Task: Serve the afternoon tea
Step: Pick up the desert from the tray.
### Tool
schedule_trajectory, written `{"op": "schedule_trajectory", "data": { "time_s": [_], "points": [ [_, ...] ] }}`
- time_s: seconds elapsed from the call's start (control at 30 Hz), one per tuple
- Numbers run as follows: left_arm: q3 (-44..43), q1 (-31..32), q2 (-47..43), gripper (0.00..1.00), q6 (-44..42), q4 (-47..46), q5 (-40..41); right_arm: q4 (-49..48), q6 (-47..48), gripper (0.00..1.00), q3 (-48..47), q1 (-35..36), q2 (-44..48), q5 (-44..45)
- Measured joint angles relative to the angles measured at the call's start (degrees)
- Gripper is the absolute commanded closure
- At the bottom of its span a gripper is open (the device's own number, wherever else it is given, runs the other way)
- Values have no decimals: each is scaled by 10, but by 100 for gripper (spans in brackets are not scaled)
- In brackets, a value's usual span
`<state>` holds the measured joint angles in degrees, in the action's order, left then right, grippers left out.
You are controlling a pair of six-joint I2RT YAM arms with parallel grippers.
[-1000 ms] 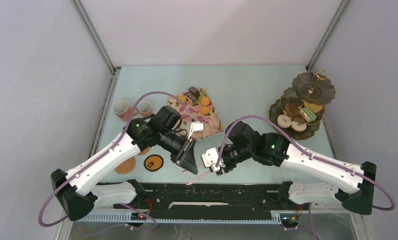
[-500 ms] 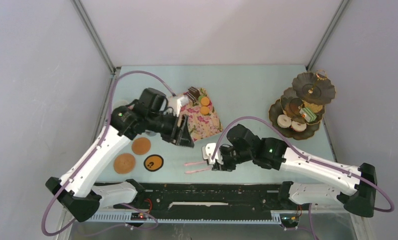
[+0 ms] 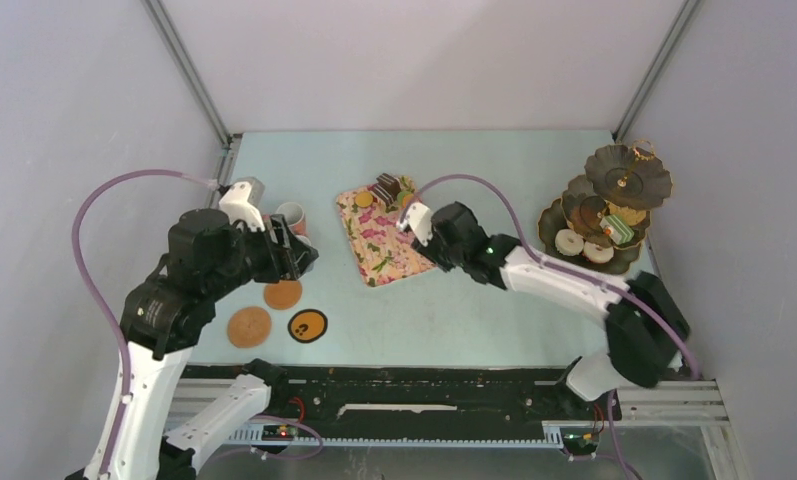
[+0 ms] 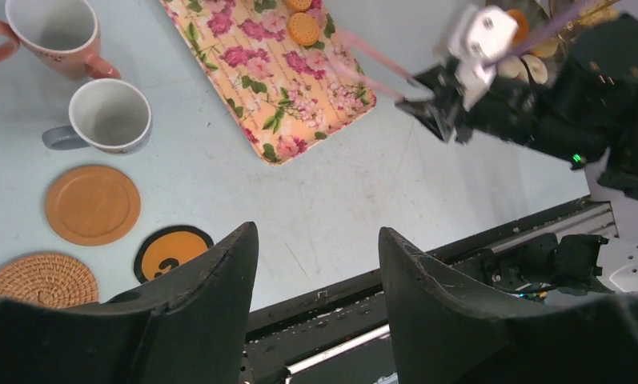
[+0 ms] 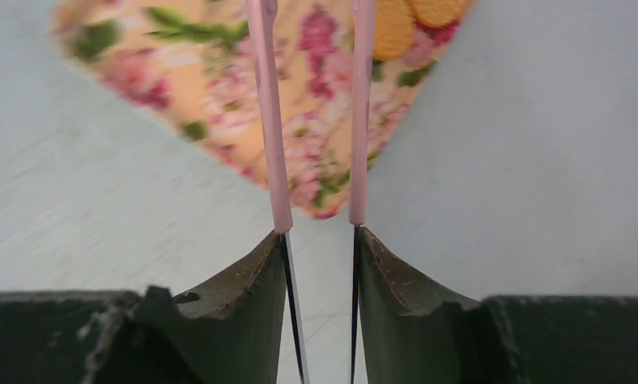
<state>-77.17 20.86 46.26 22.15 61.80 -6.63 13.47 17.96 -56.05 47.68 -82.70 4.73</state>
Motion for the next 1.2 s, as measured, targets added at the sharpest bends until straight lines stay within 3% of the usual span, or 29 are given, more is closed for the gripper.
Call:
{"op": "schedule_trajectory", "data": {
  "time_s": [0.2, 0.6, 1.2],
  "points": [
    [46, 0, -14, 37, 25, -9, 5, -2, 9, 61, -119, -50, -144, 66],
    [75, 0, -15, 37, 59, -31, 5, 80, -9, 61, -362, -75, -344, 64],
    [66, 0, 31, 38, 63, -48, -12, 126, -61, 61, -405, -75, -405, 39]
  ]
}}
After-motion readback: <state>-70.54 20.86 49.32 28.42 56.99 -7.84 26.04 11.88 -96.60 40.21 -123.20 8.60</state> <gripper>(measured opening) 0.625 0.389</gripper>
